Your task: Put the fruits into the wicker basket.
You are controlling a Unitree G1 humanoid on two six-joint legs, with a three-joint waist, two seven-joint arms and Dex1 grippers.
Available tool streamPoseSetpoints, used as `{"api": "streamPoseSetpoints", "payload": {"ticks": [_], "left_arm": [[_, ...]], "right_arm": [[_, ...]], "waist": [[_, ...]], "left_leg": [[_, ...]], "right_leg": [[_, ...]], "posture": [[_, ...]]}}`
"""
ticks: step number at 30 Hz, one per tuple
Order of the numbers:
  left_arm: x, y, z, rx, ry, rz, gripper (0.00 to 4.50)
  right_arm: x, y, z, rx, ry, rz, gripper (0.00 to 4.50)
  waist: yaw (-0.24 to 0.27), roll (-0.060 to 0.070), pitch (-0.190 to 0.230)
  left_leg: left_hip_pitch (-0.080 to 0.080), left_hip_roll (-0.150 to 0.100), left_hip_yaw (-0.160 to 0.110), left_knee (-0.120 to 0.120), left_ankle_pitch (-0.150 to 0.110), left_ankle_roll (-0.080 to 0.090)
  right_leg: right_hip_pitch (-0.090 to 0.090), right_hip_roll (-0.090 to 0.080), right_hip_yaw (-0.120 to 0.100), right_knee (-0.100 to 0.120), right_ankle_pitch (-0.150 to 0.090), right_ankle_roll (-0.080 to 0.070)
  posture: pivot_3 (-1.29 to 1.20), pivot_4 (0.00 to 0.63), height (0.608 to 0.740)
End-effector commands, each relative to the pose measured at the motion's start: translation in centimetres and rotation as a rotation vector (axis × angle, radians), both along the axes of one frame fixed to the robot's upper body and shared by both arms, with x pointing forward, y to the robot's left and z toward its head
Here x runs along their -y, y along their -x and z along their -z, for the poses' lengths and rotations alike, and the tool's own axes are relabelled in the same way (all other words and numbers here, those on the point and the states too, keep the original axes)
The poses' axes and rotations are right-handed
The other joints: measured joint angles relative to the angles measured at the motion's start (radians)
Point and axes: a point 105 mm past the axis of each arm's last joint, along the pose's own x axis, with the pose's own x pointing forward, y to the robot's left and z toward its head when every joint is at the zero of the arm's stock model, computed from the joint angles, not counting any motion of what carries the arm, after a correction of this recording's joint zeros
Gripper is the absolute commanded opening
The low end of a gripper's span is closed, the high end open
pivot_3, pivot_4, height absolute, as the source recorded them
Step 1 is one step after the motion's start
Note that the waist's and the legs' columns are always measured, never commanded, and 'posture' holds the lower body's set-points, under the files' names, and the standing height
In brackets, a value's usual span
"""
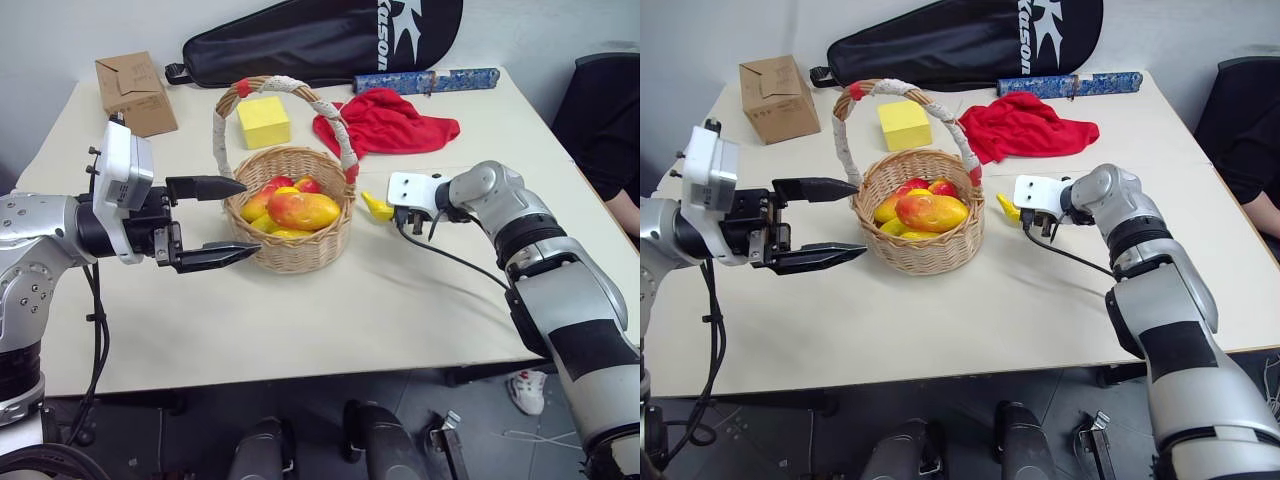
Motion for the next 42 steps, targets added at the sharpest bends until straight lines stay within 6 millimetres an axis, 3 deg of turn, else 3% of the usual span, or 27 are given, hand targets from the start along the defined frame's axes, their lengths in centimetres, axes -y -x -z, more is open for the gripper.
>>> {"api": "streamPoseSetpoints", "payload": {"ticks": [1,5,7,10,15,18,21,24,28,32,36,39,42], "left_arm": [[0.0,0.2,-1.4,0.053,0.014,0.010,4.50],[-0.3,0.1,-1.6,0.051,0.017,0.006,4.50],[-0.8,0.1,-1.7,0.047,0.015,-0.007,4.50],[-1.6,0.0,-1.8,0.042,0.011,-0.027,4.50],[-2.6,-0.1,-2.2,0.037,0.005,-0.053,4.50],[-2.9,-0.3,-2.5,0.043,-0.002,-0.062,4.50],[-2.8,-0.2,-2.7,0.053,0.000,-0.063,4.50],[-2.8,0.0,-2.7,0.056,0.001,-0.063,4.50],[-2.9,0.2,-2.4,0.060,0.005,-0.075,4.50],[-2.8,0.4,-2.3,0.064,0.009,-0.081,4.50],[-2.8,0.6,-2.2,0.064,0.011,-0.083,4.50],[-2.8,0.8,-2.1,0.062,0.015,-0.083,4.50],[-2.4,0.8,-1.8,0.051,0.020,-0.066,4.50]], "right_arm": [[-0.5,3.4,-1.3,-0.198,-0.160,-0.188,0.74],[-0.8,9.5,-3.1,-0.309,-0.273,-0.353,0.73],[-2.6,13.3,-4.4,-0.369,-0.369,-0.416,0.73],[-5.7,15.8,-6.7,-0.390,-0.508,-0.438,0.73],[-11.6,16.1,-10.6,-0.350,-0.702,-0.450,0.73],[-14.5,14.0,-12.1,-0.241,-0.753,-0.391,0.73],[-16.0,11.3,-12.7,-0.061,-0.702,-0.352,0.73],[-16.3,9.7,-12.6,0.084,-0.611,-0.358,0.73],[-16.4,7.5,-10.4,0.223,-0.425,-0.373,0.73],[-16.6,6.3,-9.5,0.237,-0.411,-0.360,2.07],[-15.9,7.9,-11.2,0.172,-0.518,-0.399,3.49],[-13.8,11.3,-13.2,-0.025,-0.674,-0.450,3.49],[-9.6,12.9,-13.5,-0.141,-0.745,-0.348,3.49]], "waist": [[0.002,0.000,0.000],[0.022,0.000,0.000],[0.028,0.000,0.000],[0.014,0.000,0.000],[0.017,0.000,0.000],[0.022,0.000,0.000],[0.028,-0.001,-0.001],[0.025,-0.002,-0.001],[0.020,-0.002,-0.001],[0.018,-0.002,-0.001],[0.018,-0.002,-0.001],[0.024,-0.002,-0.001],[0.034,-0.002,-0.001]], "left_leg": [[0.000,0.000,0.000,0.000,0.000,0.000],[0.000,0.000,-0.002,0.000,-0.001,0.000],[-0.001,0.000,-0.003,0.000,-0.001,0.000],[0.000,0.001,-0.001,0.001,-0.001,-0.001],[0.006,0.003,0.000,-0.001,-0.001,-0.005],[0.005,0.004,0.000,-0.001,-0.001,-0.007],[0.003,0.004,0.001,-0.001,-0.001,-0.007],[0.000,0.002,0.001,-0.001,-0.002,-0.004],[-0.003,0.001,0.002,-0.001,-0.002,-0.001],[-0.007,0.002,0.003,-0.001,-0.002,-0.001],[-0.008,0.005,0.003,0.000,-0.002,-0.002],[-0.009,0.007,0.002,0.000,-0.002,-0.003],[-0.009,0.007,0.000,0.001,-0.002,-0.003]], "right_leg": [[0.000,0.000,0.000,0.000,0.000,0.000],[0.001,0.000,-0.001,-0.001,0.000,0.000],[0.000,0.000,-0.002,-0.001,0.000,0.000],[0.000,-0.001,-0.002,-0.001,0.000,-0.001],[0.000,-0.001,-0.001,0.002,0.000,-0.007],[-0.002,0.000,-0.002,0.004,-0.002,-0.009],[-0.003,0.000,-0.003,0.004,-0.002,-0.010],[-0.003,0.000,-0.003,0.003,0.000,-0.007],[-0.004,0.002,-0.002,-0.001,0.002,-0.004],[-0.008,0.003,-0.002,-0.001,0.001,-0.004],[-0.008,0.009,-0.001,-0.001,0.001,-0.004],[-0.009,0.011,0.000,-0.001,0.001,-0.004],[-0.008,0.011,0.000,-0.002,0.001,-0.004]], "posture": [[0.00,0.150,0.740],[0.00,0.150,0.740],[0.00,0.150,0.740],[0.00,0.150,0.740],[0.00,0.150,0.740],[0.00,0.150,0.740],[0.00,0.150,0.740],[0.00,0.150,0.740],[0.00,0.150,0.740],[0.00,0.150,0.740],[0.00,0.150,0.740],[0.00,0.150,0.740],[0.00,0.150,0.740]]}}
